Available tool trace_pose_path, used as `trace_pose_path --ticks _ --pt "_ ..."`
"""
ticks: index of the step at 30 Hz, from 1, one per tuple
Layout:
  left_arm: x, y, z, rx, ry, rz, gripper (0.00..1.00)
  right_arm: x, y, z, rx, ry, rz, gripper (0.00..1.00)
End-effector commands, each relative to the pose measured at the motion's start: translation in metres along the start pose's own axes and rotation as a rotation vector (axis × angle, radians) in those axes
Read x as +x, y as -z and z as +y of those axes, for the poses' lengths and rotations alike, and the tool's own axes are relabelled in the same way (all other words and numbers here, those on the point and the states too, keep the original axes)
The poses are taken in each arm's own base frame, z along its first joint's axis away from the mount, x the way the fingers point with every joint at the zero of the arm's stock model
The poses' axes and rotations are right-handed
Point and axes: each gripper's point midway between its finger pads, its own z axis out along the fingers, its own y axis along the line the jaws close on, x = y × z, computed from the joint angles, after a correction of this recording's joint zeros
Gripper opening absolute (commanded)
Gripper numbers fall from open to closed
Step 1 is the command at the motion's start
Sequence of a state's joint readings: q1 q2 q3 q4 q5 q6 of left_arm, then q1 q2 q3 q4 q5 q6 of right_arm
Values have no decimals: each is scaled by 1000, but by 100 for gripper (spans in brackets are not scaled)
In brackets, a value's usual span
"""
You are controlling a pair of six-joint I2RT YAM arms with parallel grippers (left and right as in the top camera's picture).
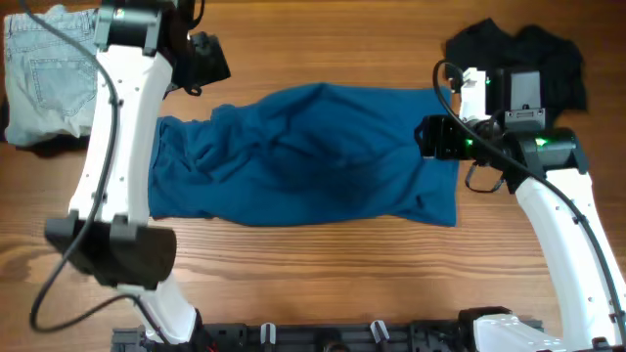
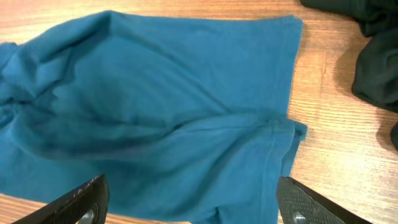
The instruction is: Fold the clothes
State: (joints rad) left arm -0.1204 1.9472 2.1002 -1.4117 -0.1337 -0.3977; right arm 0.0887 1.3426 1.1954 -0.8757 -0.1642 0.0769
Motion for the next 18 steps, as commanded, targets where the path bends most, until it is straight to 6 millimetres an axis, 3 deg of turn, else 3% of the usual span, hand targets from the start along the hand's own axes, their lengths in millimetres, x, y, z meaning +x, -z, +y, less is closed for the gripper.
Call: trace_pose_path --ticks 1,5,10,15,18 --pt "-5 -58 34 1 143 151 82 -4 1 4 -14 32 -1 86" --pt "-3 -100 60 139 304 319 80 -5 2 4 -15 32 -5 87" --pt "14 -134 52 201 266 436 77 -7 2 4 -15 30 -12 87" --pt "23 -148 38 221 245 458 69 -6 2 4 -15 29 -9 86" --pt "31 -155 41 203 217 475 64 -6 2 4 -15 29 -10 86"
